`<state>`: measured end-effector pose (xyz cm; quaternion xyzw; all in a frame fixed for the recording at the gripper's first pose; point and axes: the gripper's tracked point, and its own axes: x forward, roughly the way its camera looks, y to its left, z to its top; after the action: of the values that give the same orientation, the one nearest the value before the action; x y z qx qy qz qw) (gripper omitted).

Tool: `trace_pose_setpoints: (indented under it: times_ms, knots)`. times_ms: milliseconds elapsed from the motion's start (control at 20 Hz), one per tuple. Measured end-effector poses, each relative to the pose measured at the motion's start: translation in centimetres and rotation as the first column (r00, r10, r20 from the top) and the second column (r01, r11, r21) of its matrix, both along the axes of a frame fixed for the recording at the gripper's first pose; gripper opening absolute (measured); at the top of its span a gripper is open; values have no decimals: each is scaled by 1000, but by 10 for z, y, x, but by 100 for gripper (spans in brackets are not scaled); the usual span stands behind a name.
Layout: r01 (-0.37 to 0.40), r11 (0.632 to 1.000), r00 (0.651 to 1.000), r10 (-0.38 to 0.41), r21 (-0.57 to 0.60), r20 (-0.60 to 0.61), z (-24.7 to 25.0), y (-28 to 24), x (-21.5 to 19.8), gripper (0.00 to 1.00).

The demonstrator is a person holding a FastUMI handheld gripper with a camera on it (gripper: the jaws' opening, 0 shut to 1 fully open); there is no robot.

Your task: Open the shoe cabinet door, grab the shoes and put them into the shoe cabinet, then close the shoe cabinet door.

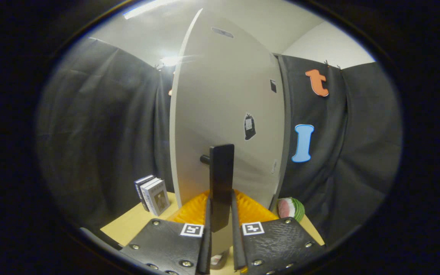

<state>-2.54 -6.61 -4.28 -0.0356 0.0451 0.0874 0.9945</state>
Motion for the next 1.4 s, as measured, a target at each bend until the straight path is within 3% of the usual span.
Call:
trace_pose_setpoints:
  times_ms: [300, 650, 750, 1050, 1400]
  knots:
    - [3, 1000, 1000, -2, -26, 21, 2, -43, -15, 22]
    - [116, 993, 993, -116, -28, 17, 0, -113, -15, 22]
    - [123, 992, 992, -123, -12, 14, 1, -126, -17, 16]
    - [164, 986, 986, -164, 2, 24, 4, -171, -14, 16]
    - [111, 992, 994, -112, 65, 9, 3, -205, -7, 16]
